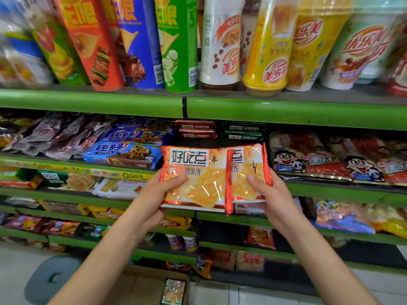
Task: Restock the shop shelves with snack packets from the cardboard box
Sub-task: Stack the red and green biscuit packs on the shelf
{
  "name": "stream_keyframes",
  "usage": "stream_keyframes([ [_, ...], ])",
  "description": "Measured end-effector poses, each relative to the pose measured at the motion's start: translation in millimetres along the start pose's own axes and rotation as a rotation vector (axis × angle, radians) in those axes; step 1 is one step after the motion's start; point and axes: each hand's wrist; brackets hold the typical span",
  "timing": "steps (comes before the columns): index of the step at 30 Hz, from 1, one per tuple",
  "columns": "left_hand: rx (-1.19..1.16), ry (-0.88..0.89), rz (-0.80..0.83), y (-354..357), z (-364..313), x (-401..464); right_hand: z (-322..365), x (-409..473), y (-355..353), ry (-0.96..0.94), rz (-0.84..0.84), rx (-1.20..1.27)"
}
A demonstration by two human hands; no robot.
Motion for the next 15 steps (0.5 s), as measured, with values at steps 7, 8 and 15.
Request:
stream_keyframes([
  [7,-0.038,0.071,-0.102,-23.2,-4.1,-12.9,-1.1,-14.5,-14.5,-0.057,-0.031,0.042],
  [8,-0.034,0.075,-0.108,-23.5,-3.3,-14.1,-1.8,-15.4,-14.3,-0.054,-0.03,0.043],
  [15,-0.003,0.107,-0.117,-23.2,0.3,-21.1,-9.2,-16.2,-12.9,-0.028,-0.02,0.113],
])
Point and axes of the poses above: each hand's wrist, its own x-axis towards the middle knuckle, its own y-axis out of the palm, z = x × y
